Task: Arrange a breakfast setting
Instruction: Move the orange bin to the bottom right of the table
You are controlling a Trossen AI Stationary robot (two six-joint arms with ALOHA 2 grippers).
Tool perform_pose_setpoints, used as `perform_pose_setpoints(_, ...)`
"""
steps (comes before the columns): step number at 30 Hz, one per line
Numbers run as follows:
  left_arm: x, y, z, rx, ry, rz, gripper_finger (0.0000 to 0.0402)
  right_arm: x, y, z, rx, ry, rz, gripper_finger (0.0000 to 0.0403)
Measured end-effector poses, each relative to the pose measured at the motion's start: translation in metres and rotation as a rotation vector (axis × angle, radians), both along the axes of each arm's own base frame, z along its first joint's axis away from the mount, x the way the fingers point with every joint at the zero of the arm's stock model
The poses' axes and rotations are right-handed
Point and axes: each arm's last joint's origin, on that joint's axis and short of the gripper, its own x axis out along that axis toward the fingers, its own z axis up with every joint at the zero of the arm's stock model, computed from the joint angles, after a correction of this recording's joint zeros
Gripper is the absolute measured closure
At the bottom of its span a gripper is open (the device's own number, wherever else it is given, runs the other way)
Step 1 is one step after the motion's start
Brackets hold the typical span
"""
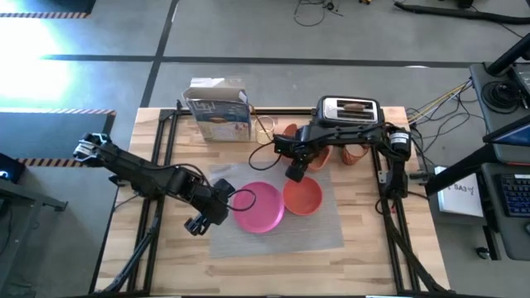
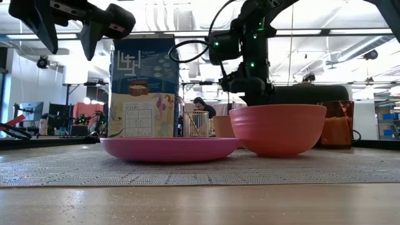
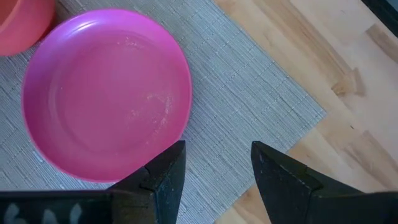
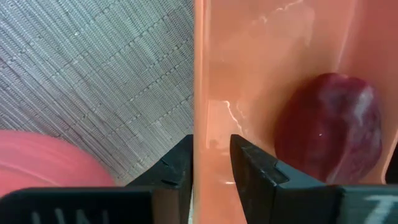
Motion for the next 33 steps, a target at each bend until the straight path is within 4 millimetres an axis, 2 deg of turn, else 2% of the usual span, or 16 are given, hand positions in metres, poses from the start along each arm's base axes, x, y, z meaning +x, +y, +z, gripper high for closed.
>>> perform_pose_setpoints(6,0.000,0.000,0.000,0.000,0.000,0.002,0.0235,0.000,0.000,0.001,0.022,-0.006,0.033,0.0380)
perform_pose_setpoints(8,0.000,0.001,0.000,0.000,0.000,0.003,0.0235,-0.001,0.000,0.001,0.031,-0.007,0.035,0.0390)
perform_pose_setpoints(17,0.001,0.002,0.000,-0.001,0.000,0.008,0.0235,-0.005,0.001,0.009,0.038,0.007,0.036,0.0394)
perform_pose_setpoints(26,0.002,0.004,0.000,-0.005,0.001,0.025,0.0235,-0.009,0.004,0.040,0.020,-0.048,0.041,0.0394)
perform_pose_setpoints(33,0.002,0.006,0.000,-0.009,0.003,0.037,0.0235,-0.014,0.017,0.057,0.009,-0.098,0.073,0.0394)
